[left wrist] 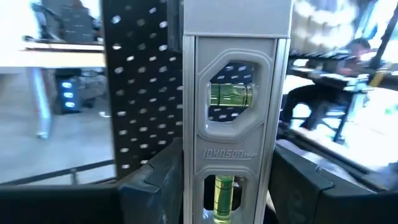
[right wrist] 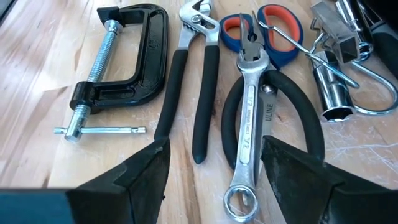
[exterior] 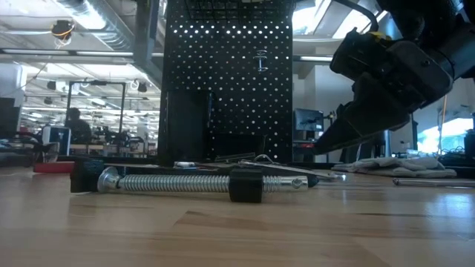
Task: Hang tools onto peg board
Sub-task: Put the spirit level into the left bin on the pegboard
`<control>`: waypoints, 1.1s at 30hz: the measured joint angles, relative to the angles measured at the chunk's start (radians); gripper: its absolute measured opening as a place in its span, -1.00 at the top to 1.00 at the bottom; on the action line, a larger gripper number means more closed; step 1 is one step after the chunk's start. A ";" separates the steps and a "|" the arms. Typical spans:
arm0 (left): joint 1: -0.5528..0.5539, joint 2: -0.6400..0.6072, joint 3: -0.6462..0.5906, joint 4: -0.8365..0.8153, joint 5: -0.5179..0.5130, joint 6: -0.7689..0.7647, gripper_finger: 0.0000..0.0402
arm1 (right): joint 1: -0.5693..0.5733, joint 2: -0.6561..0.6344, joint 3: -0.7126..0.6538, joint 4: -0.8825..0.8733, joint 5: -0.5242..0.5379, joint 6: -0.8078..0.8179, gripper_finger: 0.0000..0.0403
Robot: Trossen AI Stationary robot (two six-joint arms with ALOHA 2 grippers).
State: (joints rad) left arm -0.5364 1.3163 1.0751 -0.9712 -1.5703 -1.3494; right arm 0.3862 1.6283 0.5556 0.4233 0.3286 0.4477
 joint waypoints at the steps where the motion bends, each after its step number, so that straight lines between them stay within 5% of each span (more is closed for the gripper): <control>1: 0.018 0.001 -0.017 0.001 -0.001 -0.017 0.15 | 0.000 0.000 0.000 0.004 0.000 0.000 -0.25; 7: 0.055 0.003 -0.079 -0.018 0.000 -0.091 0.15 | 0.000 0.000 0.000 0.022 0.000 -0.006 -0.25; 17: -0.088 0.003 -0.085 0.007 0.146 -0.063 0.15 | 0.000 -0.002 0.004 0.217 0.000 -0.085 -0.25; 25: -0.122 0.012 -0.085 0.250 0.383 0.342 0.15 | -0.001 -0.003 0.148 0.292 0.023 -0.266 -0.25; 33: -0.064 0.112 -0.085 0.556 0.312 0.692 0.15 | -0.042 -0.003 0.335 0.286 0.176 -0.337 -0.25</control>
State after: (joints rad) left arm -0.6001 1.4279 0.9901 -0.4148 -1.2579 -0.6569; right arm 0.3446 1.6257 0.8905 0.7092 0.5047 0.1103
